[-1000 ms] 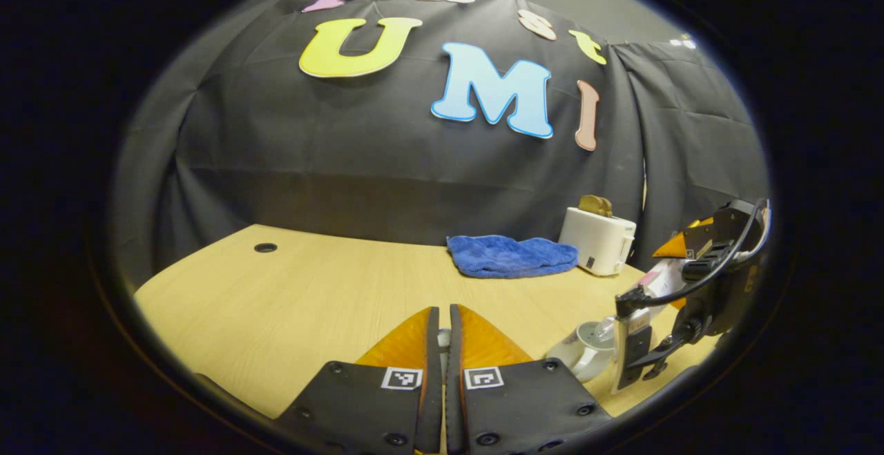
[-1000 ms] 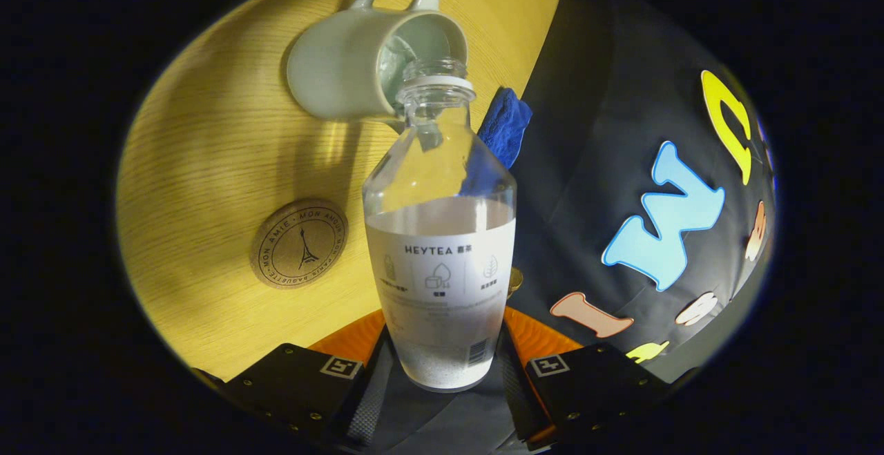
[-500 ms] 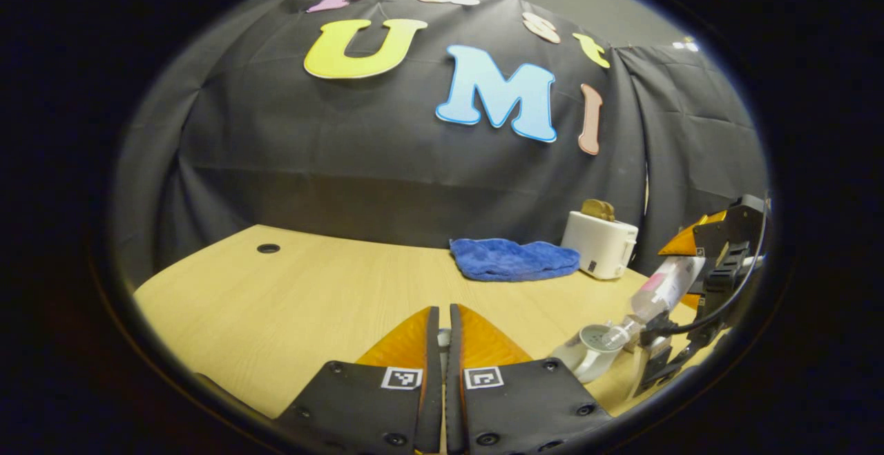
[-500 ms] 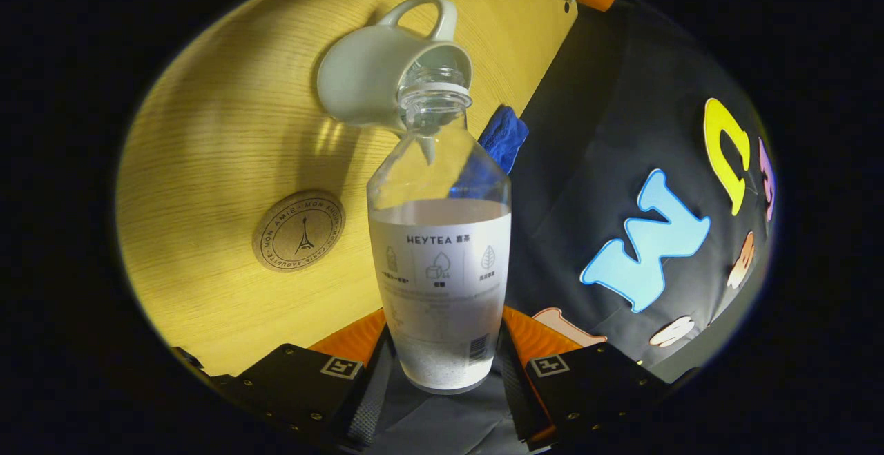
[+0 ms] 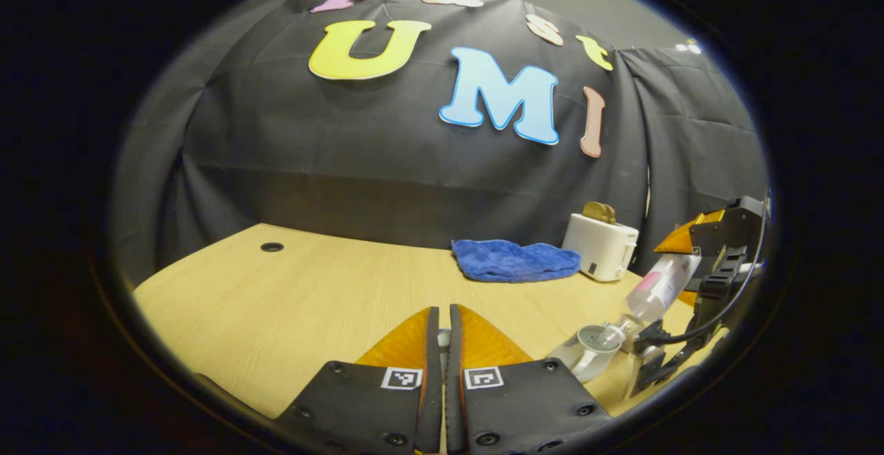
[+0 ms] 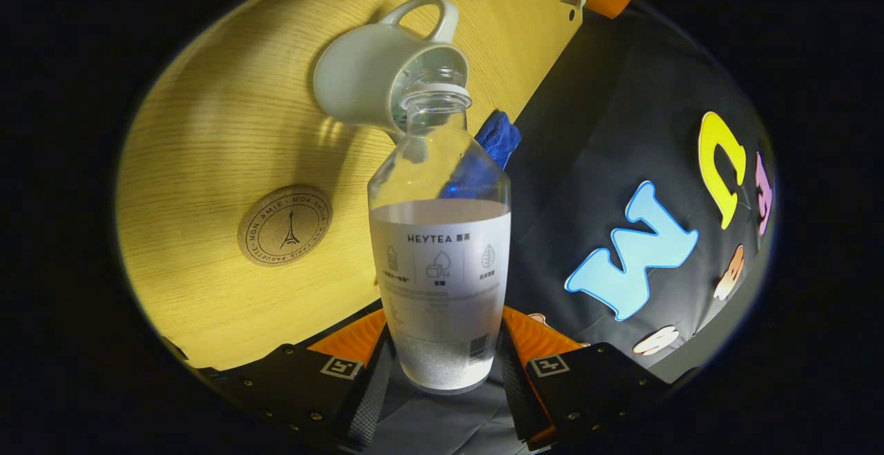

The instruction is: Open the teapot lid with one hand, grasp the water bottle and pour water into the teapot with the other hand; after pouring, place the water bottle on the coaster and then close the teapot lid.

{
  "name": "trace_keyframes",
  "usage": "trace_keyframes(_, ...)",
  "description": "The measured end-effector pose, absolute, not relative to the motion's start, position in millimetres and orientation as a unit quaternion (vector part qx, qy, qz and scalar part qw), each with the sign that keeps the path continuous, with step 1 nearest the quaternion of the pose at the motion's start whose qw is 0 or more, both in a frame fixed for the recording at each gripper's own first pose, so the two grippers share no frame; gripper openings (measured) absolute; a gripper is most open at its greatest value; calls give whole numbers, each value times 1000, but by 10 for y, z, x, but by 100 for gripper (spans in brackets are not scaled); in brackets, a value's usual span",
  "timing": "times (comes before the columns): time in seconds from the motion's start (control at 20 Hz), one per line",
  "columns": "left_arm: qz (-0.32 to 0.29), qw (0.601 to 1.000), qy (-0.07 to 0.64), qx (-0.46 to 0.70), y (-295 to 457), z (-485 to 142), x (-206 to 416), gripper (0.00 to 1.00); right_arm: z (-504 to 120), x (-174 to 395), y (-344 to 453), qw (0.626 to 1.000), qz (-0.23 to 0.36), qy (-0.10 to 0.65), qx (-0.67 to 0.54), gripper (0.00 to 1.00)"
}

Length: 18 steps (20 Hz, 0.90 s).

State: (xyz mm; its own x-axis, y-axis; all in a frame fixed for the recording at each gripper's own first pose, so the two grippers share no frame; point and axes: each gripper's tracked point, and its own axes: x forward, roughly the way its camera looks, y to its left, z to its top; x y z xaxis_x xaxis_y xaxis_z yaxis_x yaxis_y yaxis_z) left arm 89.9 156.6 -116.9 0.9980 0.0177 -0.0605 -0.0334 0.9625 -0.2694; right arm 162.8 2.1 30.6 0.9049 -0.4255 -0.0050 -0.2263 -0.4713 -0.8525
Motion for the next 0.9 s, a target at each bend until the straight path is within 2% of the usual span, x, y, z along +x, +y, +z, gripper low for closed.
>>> trace_keyframes(0.55, 13, 990, 25, -141, 1551, -1127, 886, 9, 466, 1686, 101, 445, -106, 163, -874, 73)
trace_keyframes(0.8, 22, 989, 27, -140, 1581, -1128, 859, 9, 456, 1681, 66, 447, -103, 166, -873, 73)
trace_keyframes(0.9, 26, 989, 29, -140, 1583, -1124, 837, 9, 440, 1680, 19, 462, -101, 172, -864, 73)
